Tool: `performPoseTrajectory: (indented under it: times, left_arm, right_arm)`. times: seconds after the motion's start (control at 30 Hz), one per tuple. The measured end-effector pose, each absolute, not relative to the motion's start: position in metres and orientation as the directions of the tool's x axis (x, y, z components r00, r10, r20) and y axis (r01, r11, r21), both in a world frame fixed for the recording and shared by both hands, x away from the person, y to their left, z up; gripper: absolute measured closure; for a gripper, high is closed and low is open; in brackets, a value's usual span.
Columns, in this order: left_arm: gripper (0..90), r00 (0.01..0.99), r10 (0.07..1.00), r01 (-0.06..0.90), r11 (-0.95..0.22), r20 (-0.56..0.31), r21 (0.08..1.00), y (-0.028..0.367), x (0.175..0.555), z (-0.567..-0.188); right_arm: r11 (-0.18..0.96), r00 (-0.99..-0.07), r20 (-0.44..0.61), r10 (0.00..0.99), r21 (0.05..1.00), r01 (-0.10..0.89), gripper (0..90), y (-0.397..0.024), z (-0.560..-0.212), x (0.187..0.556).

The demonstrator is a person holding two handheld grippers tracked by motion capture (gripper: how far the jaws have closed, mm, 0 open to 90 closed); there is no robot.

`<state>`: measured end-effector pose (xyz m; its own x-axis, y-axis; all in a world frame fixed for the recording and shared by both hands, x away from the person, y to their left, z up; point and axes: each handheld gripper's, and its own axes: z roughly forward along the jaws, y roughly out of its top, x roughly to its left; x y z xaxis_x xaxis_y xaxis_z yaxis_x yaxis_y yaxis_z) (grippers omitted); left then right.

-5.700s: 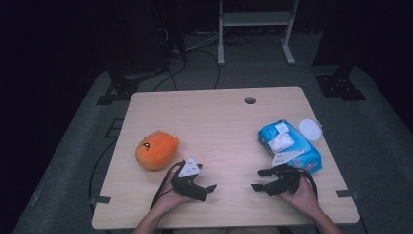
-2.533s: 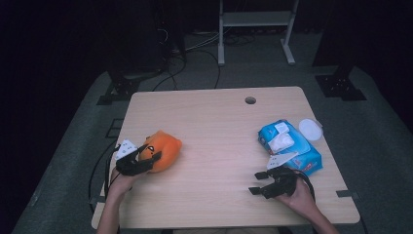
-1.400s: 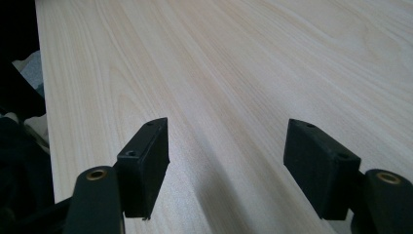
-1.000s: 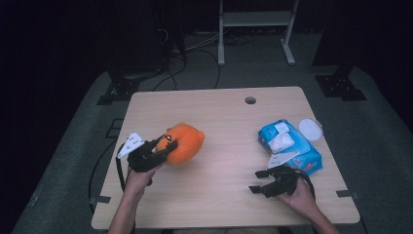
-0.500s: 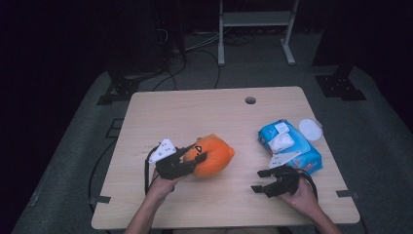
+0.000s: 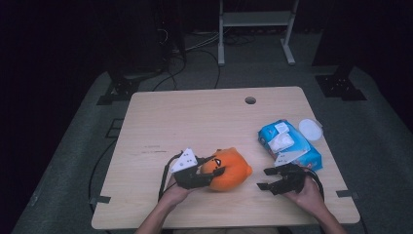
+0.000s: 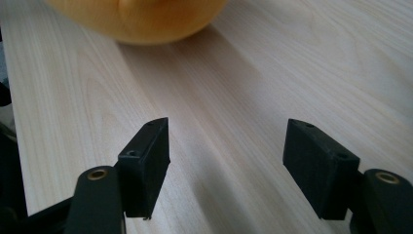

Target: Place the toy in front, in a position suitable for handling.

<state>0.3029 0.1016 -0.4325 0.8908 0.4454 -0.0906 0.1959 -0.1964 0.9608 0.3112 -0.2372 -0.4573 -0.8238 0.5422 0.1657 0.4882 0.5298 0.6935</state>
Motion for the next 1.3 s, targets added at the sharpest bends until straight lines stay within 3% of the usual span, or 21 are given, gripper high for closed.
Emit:
performPoseTrajectory:
  times: [0.2,0.63,0.9,1.3]
  left_arm:
    - [47.0,0.931,0.357,0.186,-0.274,-0.08,0.944,0.093,0.303,-0.452]
    - [36.9,0.942,0.333,0.158,-0.321,-0.045,0.934,0.097,0.299,-0.454]
    - [35.6,0.944,0.325,0.158,-0.326,-0.046,0.932,0.098,0.3,-0.454]
    - [34.5,0.947,0.317,0.16,-0.322,-0.053,0.933,0.097,0.3,-0.455]
  right_arm:
    - [0.531,-0.822,0.17,0.544,0.689,0.494,33.3,-0.239,-0.458,0.311]
    - [0.504,-0.82,0.122,0.559,0.736,0.452,33.4,-0.242,-0.439,0.303]
    - [0.446,-0.808,0.085,0.584,0.797,0.407,33.4,-0.255,-0.415,0.301]
    - [0.349,-0.723,0.084,0.686,0.833,0.429,33.0,-0.284,-0.4,0.34]
